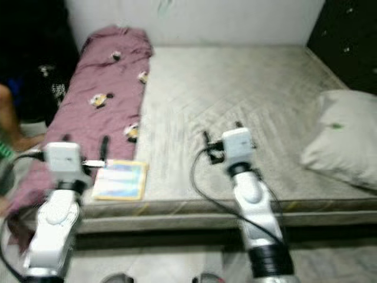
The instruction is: Clean up the room
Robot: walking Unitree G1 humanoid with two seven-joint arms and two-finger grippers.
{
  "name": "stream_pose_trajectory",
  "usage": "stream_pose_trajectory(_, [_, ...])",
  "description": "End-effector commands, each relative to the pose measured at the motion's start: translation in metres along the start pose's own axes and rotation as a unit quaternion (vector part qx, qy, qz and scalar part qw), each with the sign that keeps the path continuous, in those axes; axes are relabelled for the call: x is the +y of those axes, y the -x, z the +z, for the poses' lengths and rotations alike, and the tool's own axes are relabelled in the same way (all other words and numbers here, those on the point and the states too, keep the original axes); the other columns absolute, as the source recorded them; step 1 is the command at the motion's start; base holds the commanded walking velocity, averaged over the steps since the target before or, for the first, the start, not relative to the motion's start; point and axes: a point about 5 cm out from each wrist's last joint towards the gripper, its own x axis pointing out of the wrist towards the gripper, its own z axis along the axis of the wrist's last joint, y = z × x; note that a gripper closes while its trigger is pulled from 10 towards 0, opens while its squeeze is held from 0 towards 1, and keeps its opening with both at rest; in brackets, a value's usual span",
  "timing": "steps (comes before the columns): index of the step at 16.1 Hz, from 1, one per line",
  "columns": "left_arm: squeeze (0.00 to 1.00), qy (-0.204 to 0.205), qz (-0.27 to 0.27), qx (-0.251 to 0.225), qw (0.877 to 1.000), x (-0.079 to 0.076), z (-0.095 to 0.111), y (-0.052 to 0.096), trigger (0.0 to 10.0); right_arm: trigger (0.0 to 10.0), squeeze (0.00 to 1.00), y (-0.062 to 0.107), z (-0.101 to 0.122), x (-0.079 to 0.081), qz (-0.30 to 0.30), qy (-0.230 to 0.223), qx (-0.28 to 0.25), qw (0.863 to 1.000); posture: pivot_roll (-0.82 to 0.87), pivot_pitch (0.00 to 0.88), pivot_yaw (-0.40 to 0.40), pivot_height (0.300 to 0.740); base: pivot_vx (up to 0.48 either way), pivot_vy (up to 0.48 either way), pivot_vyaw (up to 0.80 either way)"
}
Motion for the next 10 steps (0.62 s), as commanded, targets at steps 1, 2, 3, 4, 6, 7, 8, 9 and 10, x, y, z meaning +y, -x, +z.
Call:
stream_pose_trajectory(1, [0.00, -0.011, 0.013, -0.002, 1.000, 0.0083, 0.0009, 0.0000, 10.0, 10.0, 0.00, -0.0023, 0.0037, 0.0072, 0.011, -0.004, -0.008, 1.000, -0.04, 0.011, 0.005, 0.740, 0.000, -0.360, 0.00])
stream_pose_trajectory(2, [0.00, -0.006, 0.014, -0.003, 1.000, 0.0081, 0.0009, -0.0004, 10.0, 10.0, 0.00, -0.0025, 0.0037, 0.0072, 0.011, -0.004, -0.008, 1.000, -0.04, 0.011, 0.005, 0.740, 0.000, 0.000, 0.00])
stream_pose_trajectory(3, [0.00, -0.003, 0.014, -0.005, 1.000, 0.0080, 0.0011, -0.0004, 10.0, 10.0, 0.00, -0.0025, 0.0037, 0.0072, 0.011, -0.004, -0.008, 1.000, -0.04, 0.011, 0.005, 0.740, 0.000, 0.000, 0.00])
stream_pose_trajectory(4, [0.00, -0.002, 0.009, -0.010, 1.000, 0.0073, 0.0023, -0.0006, 10.0, 10.0, 0.00, -0.0024, 0.0036, 0.0071, 0.011, -0.004, -0.007, 1.000, -0.04, 0.011, 0.005, 0.740, 0.000, 0.000, 0.00])
stream_pose_trajectory(6, [0.00, 0.001, 0.002, -0.014, 1.000, 0.0064, 0.0033, 0.0000, 10.0, 10.0, 0.00, -0.0019, 0.0035, 0.0070, 0.011, -0.004, -0.007, 1.000, -0.04, 0.012, 0.006, 0.740, 0.000, 0.000, 0.00])
stream_pose_trajectory(7, [0.00, 0.002, -0.004, -0.018, 1.000, 0.0055, 0.0041, 0.0002, 10.0, 10.0, 0.00, -0.0019, 0.0034, 0.0069, 0.011, -0.004, -0.007, 1.000, -0.04, 0.012, 0.006, 0.740, 0.000, 0.000, 0.00])
stream_pose_trajectory(8, [0.00, 0.005, -0.006, -0.019, 1.000, 0.0051, 0.0045, 0.0004, 10.0, 10.0, 0.00, -0.0020, 0.0030, 0.0066, 0.010, -0.005, -0.006, 1.000, -0.04, 0.012, 0.006, 0.740, 0.000, 0.000, 0.00])
stream_pose_trajectory(9, [0.00, 0.009, -0.011, -0.023, 1.000, 0.0043, 0.0052, 0.0005, 10.0, 10.0, 0.00, -0.0022, 0.0028, 0.0063, 0.009, -0.007, -0.005, 1.000, -0.04, 0.012, 0.006, 0.740, 0.270, 0.000, 0.00])
stream_pose_trajectory(10, [0.00, 0.010, -0.012, -0.023, 1.000, 0.0041, 0.0053, 0.0006, 10.0, 10.0, 0.00, -0.0022, 0.0027, 0.0062, 0.009, -0.007, -0.005, 1.000, -0.04, 0.012, 0.006, 0.740, 0.304, 0.000, 0.00])
